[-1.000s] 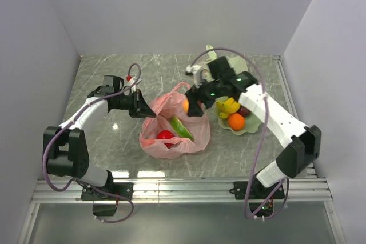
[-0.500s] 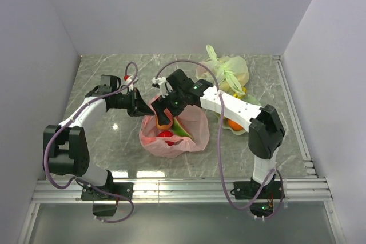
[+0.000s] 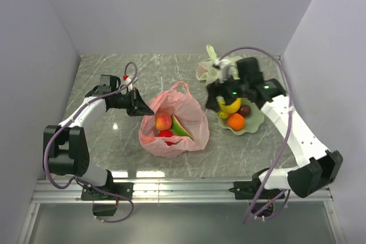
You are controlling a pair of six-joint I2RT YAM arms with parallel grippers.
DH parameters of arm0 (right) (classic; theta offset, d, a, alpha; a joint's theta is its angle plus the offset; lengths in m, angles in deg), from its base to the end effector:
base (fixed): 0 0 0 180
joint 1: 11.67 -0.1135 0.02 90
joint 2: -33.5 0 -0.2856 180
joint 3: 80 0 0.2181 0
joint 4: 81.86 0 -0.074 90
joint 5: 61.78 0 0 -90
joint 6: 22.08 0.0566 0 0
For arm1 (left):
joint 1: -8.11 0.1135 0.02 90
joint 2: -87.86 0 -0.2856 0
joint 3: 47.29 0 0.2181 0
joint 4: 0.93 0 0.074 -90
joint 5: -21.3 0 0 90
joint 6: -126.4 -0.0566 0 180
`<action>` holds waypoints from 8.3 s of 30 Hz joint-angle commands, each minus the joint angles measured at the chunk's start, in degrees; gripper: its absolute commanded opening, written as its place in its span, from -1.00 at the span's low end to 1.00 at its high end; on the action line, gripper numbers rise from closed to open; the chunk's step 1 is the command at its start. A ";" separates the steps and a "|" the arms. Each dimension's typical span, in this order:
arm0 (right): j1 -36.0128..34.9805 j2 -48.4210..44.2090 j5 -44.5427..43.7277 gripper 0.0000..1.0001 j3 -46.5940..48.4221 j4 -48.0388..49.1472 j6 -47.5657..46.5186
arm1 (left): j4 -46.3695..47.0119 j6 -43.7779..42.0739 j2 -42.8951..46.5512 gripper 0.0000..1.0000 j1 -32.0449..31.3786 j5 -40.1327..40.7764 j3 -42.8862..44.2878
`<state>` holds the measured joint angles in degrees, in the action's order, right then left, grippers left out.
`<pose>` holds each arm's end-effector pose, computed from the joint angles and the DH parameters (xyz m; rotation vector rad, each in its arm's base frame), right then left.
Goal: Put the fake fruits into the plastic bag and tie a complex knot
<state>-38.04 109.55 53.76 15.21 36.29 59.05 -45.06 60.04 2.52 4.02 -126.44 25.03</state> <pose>0.2123 0.1325 0.3775 -0.9168 2.1298 0.6706 0.2617 -0.0667 0.2615 -0.0235 2.4733 -1.4793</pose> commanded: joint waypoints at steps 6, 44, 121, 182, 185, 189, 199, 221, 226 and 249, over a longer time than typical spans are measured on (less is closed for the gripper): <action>21.34 -3.11 -6.72 0.99 -11.46 -10.19 -8.98 | -0.75 -0.43 2.20 -0.91 0.23 3.85 0.86; 25.84 -0.10 -8.05 0.20 -15.55 -5.34 -8.45 | -1.55 0.27 0.61 -0.99 0.23 6.67 1.65; 35.95 1.73 1.62 0.22 -20.17 22.06 4.74 | -3.92 -2.46 -4.57 -0.99 0.41 0.87 7.36; 13.48 -13.14 -13.57 -1.00 -14.83 27.32 23.09 | -3.83 -2.98 -4.04 -0.99 0.41 -1.41 6.22; 9.77 -4.18 -22.43 -1.00 -5.97 26.56 25.21 | -4.09 -3.25 -4.31 -0.99 0.41 -1.68 6.48; -1.98 3.74 -36.06 -1.00 0.82 29.00 22.76 | -3.13 -1.85 -4.75 -0.99 0.41 -2.21 7.01; -21.08 15.17 -55.77 -1.00 -3.92 39.47 18.27 | -2.86 -0.08 -4.57 -0.99 0.41 -2.65 8.24; -31.02 32.57 -44.87 -0.98 1.87 34.64 19.67 | -1.98 0.36 -4.92 -0.96 1.81 -4.14 10.97; -29.97 31.53 -45.15 0.23 2.06 34.29 20.03 | -2.95 -0.70 -5.71 -0.96 2.87 -3.79 9.12; 14.48 -10.04 -12.16 0.71 -17.62 2.39 0.26 | -4.00 -2.02 -4.66 -0.96 3.83 -1.77 7.45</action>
<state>-28.44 102.55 41.44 1.37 47.69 65.37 -49.11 59.60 -3.79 7.82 -128.56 32.55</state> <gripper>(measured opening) 0.860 0.023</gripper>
